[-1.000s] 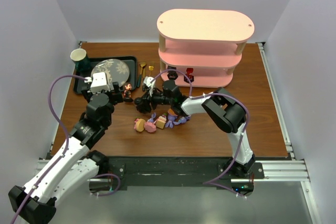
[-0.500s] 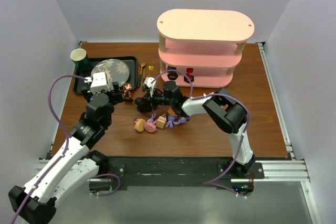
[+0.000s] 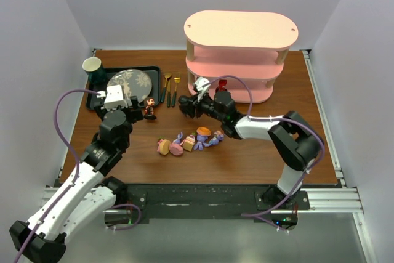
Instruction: Place and organize the plastic toys onto the shelf
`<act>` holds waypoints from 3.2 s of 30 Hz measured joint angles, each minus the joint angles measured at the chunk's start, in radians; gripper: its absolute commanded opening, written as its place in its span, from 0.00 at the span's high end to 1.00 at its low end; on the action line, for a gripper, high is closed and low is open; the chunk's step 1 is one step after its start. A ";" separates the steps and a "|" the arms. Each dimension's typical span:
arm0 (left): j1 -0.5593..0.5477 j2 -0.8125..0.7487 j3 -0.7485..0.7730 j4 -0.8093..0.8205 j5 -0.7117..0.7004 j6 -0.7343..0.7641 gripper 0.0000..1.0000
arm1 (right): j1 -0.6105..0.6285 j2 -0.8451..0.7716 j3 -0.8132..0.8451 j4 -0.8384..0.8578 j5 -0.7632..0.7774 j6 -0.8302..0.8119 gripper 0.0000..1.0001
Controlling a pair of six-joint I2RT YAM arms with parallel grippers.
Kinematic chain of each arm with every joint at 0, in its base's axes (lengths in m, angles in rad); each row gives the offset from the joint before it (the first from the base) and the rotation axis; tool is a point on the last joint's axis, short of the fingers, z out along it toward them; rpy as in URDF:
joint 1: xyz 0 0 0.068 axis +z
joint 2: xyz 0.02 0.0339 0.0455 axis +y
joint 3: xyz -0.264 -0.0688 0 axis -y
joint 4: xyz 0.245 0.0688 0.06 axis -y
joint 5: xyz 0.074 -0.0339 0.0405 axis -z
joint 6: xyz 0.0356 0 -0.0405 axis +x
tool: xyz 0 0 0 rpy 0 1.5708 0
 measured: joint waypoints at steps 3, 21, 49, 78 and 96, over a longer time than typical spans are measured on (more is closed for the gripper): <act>0.002 -0.002 0.000 0.000 0.003 0.000 0.12 | -0.031 -0.060 -0.052 -0.006 0.055 0.017 0.77; 0.006 -0.012 0.000 0.000 0.023 0.000 0.12 | -0.295 -0.205 -0.250 -0.028 0.315 0.073 0.77; 0.012 -0.012 0.000 0.000 0.025 0.000 0.13 | -0.382 0.011 -0.232 0.246 0.383 0.097 0.77; 0.012 -0.012 0.000 0.000 0.025 0.000 0.13 | -0.382 0.060 -0.180 0.241 0.435 0.113 0.28; 0.017 0.010 0.000 0.000 0.064 -0.009 0.12 | -0.386 -0.106 -0.285 0.161 0.421 0.187 0.14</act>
